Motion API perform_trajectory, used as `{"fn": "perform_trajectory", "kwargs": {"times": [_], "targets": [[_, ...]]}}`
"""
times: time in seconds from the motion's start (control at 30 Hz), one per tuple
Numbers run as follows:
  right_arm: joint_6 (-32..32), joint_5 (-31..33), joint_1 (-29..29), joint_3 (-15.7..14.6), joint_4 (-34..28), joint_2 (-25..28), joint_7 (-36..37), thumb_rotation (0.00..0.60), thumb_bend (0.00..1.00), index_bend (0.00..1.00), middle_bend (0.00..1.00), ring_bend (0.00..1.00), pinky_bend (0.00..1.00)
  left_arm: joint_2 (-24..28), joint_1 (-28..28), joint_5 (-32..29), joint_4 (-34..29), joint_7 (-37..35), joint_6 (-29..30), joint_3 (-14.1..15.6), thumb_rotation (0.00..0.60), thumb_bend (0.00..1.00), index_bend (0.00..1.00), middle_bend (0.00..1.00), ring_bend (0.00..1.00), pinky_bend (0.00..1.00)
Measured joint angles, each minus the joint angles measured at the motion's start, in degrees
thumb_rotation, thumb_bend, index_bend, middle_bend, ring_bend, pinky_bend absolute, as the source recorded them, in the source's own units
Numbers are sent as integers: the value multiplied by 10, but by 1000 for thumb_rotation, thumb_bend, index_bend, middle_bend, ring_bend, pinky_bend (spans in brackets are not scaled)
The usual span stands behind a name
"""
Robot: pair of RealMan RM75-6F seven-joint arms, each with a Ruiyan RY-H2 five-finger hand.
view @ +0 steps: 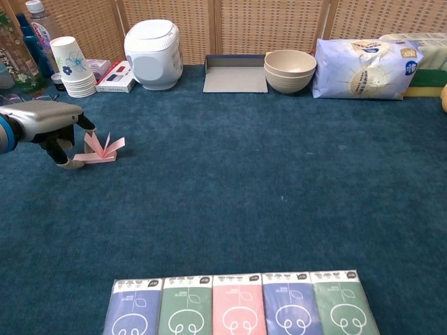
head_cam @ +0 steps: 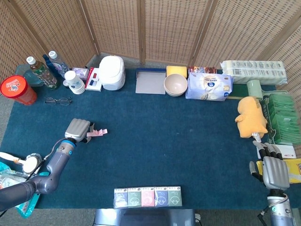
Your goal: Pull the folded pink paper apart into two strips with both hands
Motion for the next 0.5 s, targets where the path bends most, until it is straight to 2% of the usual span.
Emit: {"fn": "perform_trajectory", "kwargs": {"times": [0.2, 0.5], "targets": [[2, 0, -2, 0, 0, 1, 2, 600, 480, 149, 235, 127, 125, -1, -2, -11, 1, 9, -4, 3, 600, 324, 520, 989, 1000, 954], [7, -5, -4, 1, -2, 2, 13, 600, 480, 148, 236, 127, 125, 10, -6, -5, -10, 19, -3, 8, 600, 456, 629, 1000, 1000, 954]]}}
